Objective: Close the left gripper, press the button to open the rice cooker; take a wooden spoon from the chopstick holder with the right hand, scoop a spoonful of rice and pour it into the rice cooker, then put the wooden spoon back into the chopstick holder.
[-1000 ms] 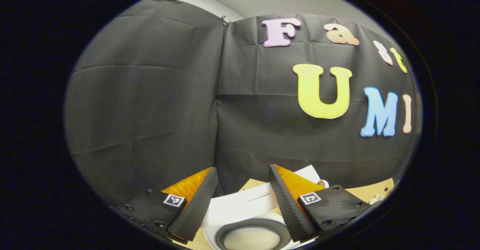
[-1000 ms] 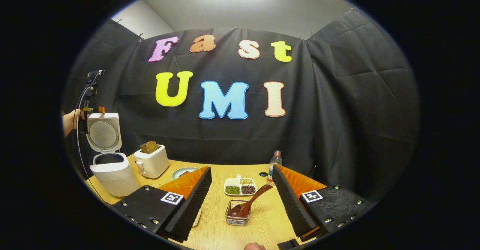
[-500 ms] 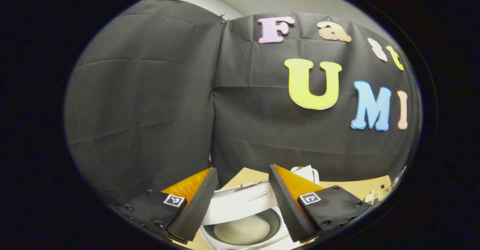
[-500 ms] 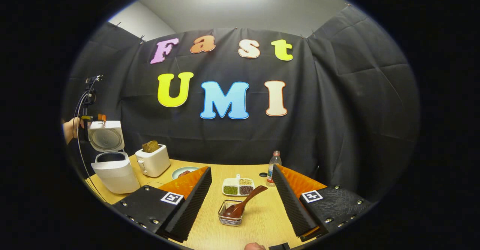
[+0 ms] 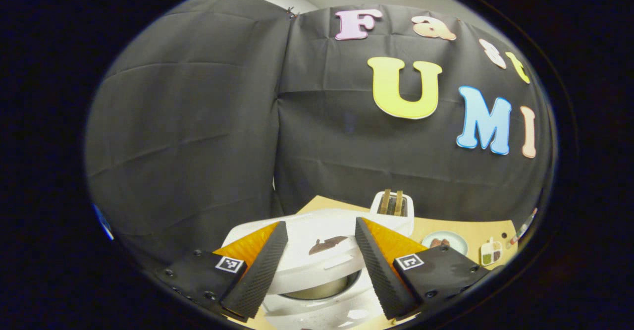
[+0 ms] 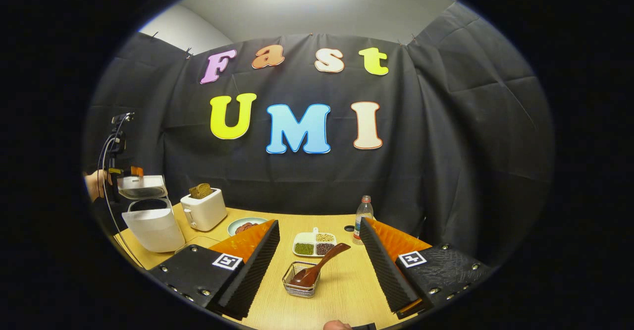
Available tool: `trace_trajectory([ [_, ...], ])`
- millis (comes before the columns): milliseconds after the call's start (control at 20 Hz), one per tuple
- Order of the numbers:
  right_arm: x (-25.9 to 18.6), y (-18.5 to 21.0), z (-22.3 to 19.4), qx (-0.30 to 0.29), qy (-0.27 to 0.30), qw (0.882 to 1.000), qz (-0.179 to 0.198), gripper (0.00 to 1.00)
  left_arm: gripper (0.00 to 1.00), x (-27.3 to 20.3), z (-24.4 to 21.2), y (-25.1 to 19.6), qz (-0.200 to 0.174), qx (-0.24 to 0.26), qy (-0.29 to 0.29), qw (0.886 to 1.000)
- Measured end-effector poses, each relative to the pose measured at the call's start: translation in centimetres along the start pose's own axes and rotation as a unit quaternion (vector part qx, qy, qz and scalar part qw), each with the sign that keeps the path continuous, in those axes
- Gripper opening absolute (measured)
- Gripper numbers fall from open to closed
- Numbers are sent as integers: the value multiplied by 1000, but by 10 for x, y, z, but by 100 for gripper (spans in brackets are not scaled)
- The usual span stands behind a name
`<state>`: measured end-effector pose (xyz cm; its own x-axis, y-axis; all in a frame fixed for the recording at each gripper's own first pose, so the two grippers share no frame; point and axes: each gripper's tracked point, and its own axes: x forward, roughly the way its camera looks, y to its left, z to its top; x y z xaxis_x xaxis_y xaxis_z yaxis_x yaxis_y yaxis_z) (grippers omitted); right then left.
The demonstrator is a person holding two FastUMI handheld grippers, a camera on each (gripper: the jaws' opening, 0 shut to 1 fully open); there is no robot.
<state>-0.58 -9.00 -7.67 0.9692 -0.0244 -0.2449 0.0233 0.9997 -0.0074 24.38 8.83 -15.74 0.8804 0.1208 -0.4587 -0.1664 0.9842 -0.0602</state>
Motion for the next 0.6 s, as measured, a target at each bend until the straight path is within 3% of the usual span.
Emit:
trace_trajectory([
  [350,-1,-9,-2,-11,5,1000,3,99,92,-4,-41,-7,3,-3,23,1000],
  [600,-4,-16,-5,-16,7,1000,1,99,95,-4,-62,-10,7,9,35,999],
])
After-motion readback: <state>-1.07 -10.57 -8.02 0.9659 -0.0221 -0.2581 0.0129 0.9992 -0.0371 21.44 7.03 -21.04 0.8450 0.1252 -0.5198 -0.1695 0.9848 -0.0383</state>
